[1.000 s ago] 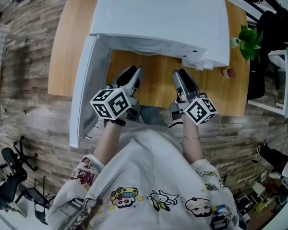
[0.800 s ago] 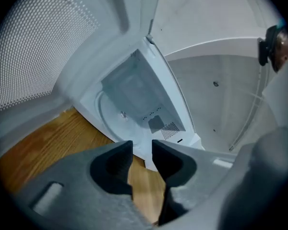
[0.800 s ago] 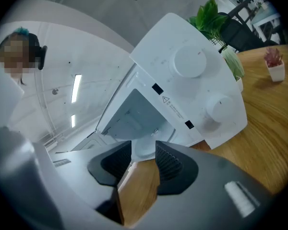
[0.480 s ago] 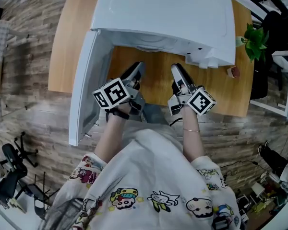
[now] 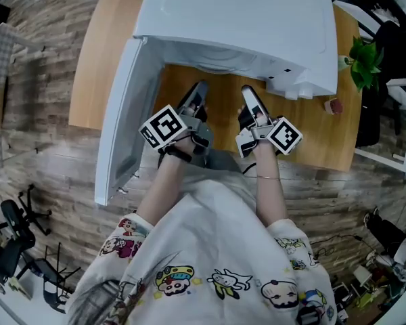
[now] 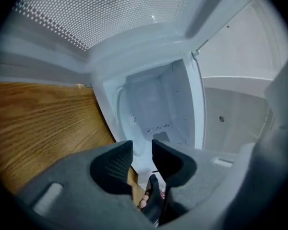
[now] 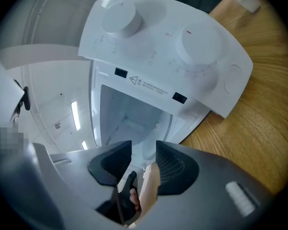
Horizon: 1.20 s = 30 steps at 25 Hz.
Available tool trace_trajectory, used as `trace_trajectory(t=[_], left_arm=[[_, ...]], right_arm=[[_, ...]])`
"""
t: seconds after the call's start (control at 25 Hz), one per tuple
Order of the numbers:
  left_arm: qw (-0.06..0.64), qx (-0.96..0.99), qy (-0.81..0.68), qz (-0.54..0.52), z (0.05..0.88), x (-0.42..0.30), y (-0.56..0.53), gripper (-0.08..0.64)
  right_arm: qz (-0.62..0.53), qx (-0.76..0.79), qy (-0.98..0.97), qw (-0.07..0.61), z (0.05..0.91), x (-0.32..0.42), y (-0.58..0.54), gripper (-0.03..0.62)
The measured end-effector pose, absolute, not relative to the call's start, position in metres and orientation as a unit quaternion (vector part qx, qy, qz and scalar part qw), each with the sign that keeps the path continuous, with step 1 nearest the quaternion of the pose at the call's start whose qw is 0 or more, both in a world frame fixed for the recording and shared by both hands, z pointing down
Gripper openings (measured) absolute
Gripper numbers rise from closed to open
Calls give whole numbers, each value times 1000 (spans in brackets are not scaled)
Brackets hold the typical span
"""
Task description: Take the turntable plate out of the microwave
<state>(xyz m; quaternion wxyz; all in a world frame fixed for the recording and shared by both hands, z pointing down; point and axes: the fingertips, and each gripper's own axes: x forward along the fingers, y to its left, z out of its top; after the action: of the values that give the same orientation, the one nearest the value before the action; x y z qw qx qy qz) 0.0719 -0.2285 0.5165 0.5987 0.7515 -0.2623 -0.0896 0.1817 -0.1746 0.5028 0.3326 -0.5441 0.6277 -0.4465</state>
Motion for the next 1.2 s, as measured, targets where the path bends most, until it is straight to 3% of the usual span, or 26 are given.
trace_trajectory(t=[1.2], left_arm=[[624, 727, -249, -145, 558, 93, -271, 123]], right_arm=[[-491, -485, 574, 441, 548, 181, -218, 158]])
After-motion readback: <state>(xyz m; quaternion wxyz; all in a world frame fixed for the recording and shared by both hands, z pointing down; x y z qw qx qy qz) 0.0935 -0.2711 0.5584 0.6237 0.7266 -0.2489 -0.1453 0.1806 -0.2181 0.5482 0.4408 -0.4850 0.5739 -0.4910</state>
